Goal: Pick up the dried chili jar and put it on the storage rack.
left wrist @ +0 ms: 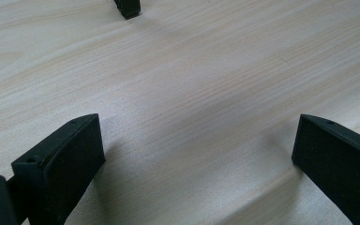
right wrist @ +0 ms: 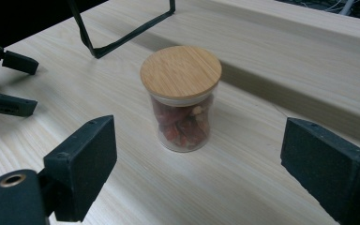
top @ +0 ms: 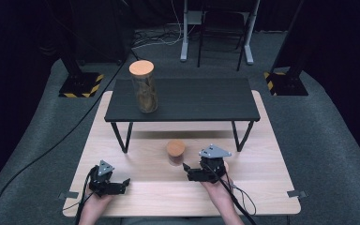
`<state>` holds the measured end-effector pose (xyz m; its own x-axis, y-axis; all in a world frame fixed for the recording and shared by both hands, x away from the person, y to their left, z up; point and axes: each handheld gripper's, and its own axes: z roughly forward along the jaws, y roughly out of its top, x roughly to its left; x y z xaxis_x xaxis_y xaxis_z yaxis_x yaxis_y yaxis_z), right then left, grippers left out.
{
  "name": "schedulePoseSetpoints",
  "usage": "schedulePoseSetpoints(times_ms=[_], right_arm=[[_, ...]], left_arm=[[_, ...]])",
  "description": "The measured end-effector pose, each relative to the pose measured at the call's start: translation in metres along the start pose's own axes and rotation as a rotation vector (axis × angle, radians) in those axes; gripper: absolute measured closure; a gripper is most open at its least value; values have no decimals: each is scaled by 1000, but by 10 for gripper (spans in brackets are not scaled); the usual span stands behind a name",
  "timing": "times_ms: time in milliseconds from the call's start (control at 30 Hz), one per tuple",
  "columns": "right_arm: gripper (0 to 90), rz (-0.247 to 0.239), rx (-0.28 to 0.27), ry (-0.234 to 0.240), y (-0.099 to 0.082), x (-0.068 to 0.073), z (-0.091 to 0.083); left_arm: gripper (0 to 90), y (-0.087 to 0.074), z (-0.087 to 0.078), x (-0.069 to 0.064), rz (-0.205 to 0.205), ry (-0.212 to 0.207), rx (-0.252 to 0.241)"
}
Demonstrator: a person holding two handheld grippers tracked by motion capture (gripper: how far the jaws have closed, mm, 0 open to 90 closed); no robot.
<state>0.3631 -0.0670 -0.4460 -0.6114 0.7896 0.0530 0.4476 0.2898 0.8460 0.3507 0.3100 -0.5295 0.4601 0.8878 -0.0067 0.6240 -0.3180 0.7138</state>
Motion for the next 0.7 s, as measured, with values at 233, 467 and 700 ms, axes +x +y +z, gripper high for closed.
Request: schedulePoseSetpoints(times_ms=[233,467,700], right_arm=[[99,14,5,1,0,5,13],[97,18,13,2,1,8,26],[97,10,20,-3,3,13,38]], left_arm=[[21,0,0,0,2,-1,1],[21,0,0,0,0,-1,-1],[21,0,0,0,3,-1,1]])
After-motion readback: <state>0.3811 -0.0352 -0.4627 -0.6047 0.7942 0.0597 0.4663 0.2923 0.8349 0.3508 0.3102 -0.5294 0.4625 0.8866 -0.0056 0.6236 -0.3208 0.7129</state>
